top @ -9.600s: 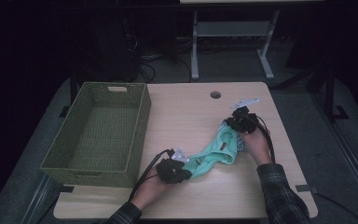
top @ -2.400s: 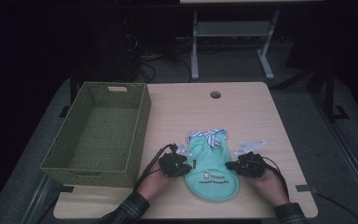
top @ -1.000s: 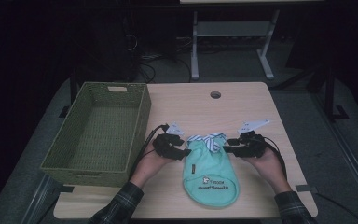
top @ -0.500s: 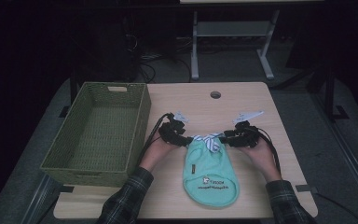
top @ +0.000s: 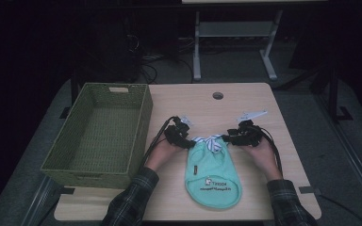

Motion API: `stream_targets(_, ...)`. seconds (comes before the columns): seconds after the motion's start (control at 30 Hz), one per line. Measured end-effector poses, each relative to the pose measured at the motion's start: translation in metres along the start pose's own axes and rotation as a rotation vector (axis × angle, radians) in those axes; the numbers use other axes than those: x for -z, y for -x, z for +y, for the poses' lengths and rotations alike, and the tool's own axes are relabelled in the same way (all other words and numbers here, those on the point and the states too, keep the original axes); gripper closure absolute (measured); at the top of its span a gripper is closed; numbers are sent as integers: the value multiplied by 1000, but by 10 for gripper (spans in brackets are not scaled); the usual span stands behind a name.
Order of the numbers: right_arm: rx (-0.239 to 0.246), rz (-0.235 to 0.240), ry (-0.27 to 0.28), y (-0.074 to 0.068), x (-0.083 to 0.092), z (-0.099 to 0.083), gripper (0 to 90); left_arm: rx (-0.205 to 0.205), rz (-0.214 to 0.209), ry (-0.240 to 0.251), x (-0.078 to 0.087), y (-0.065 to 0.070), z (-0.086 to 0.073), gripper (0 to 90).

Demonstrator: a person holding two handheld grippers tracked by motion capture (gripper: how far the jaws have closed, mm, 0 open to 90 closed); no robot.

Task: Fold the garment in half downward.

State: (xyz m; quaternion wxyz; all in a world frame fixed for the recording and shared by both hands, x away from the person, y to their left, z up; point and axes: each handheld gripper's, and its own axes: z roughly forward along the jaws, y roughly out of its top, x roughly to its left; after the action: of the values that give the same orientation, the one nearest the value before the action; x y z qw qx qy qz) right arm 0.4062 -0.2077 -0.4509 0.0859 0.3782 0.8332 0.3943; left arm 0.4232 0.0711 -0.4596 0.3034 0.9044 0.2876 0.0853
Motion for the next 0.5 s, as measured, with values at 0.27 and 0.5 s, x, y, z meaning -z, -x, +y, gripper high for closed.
stream_targets(0.27, 12, 16, -60, 1, -19, -7, 574, -24, -9, 12, 0, -1, -1, 509)
stream_targets(0.5, 81, 36, -66, -3, -20, -10, 752, -42, -39, 16, 0, 1, 0, 646)
